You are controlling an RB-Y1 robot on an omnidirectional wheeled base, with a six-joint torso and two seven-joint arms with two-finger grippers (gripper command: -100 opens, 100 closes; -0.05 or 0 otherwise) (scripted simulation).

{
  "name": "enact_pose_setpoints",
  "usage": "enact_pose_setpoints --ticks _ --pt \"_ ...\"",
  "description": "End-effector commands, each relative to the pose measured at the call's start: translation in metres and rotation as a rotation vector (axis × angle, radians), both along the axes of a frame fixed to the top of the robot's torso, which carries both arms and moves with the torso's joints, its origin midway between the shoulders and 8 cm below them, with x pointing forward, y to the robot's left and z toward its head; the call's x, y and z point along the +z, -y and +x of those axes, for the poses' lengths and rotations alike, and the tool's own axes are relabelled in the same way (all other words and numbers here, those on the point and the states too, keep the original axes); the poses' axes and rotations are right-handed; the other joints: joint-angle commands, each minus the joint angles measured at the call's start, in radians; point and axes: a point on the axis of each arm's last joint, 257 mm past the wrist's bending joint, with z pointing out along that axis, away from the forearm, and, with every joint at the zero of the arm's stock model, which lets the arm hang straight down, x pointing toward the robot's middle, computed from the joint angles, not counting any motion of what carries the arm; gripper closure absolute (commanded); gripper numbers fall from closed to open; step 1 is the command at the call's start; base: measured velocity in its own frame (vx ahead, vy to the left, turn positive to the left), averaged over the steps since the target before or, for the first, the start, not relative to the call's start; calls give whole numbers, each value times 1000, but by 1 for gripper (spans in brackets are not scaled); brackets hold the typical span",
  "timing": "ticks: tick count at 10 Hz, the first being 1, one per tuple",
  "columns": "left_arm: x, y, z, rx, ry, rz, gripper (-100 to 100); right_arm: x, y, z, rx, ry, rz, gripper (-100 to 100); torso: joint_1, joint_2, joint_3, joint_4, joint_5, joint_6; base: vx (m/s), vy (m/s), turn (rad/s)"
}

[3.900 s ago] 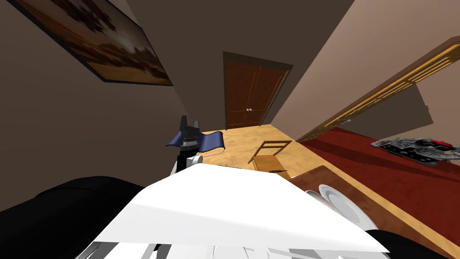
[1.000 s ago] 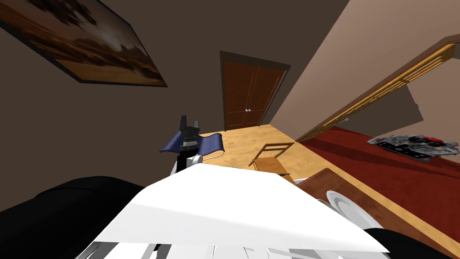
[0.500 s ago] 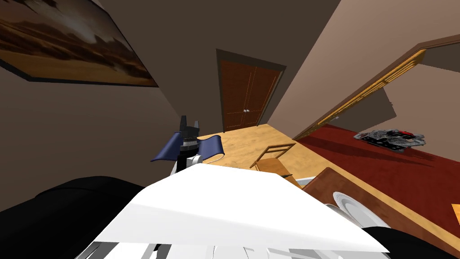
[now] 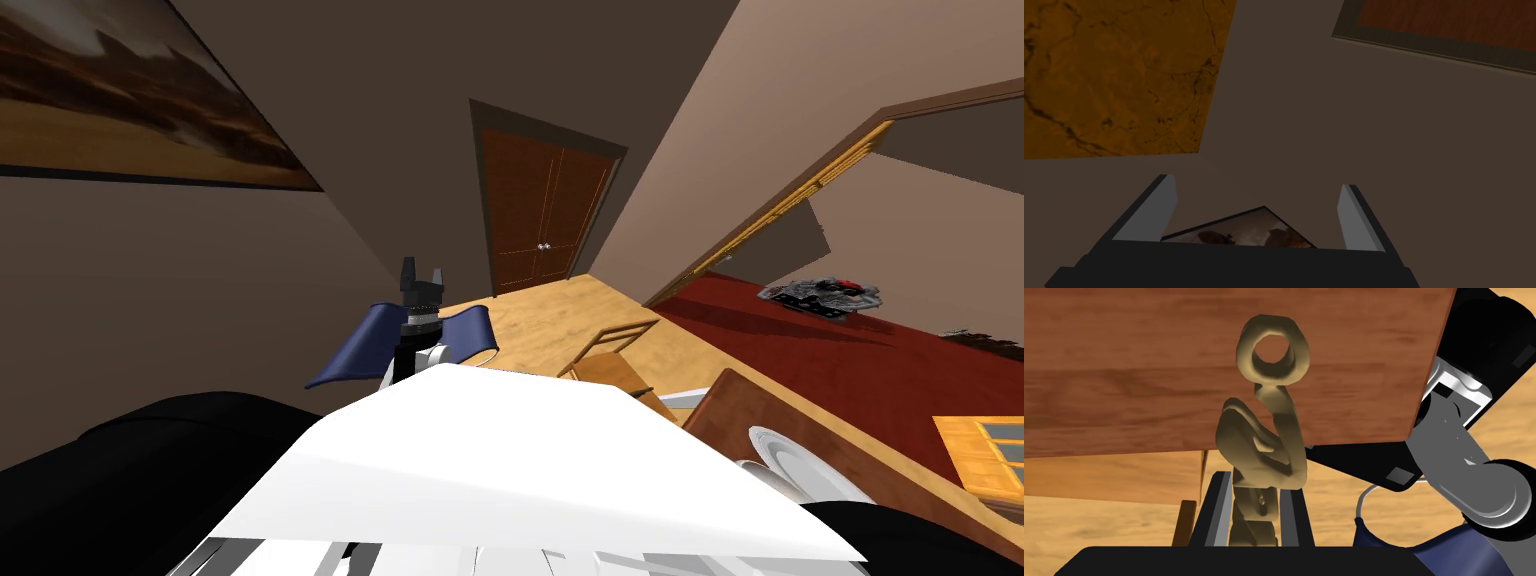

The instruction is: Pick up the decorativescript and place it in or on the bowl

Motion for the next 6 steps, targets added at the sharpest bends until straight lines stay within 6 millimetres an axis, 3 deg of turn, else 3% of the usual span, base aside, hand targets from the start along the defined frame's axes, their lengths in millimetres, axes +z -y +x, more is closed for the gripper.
enact_pose_setpoints --ticks 1,6 --pt "0 0 0 0 0 0 0 9 12 16 48 -4 -4 100 0 0 0 0 0 0 105 41 -108" --pt "0 0 0 0 0 0 0 26 31 46 137 -10 -20 100 -5 6 3 1 0 1 51 9 -103"
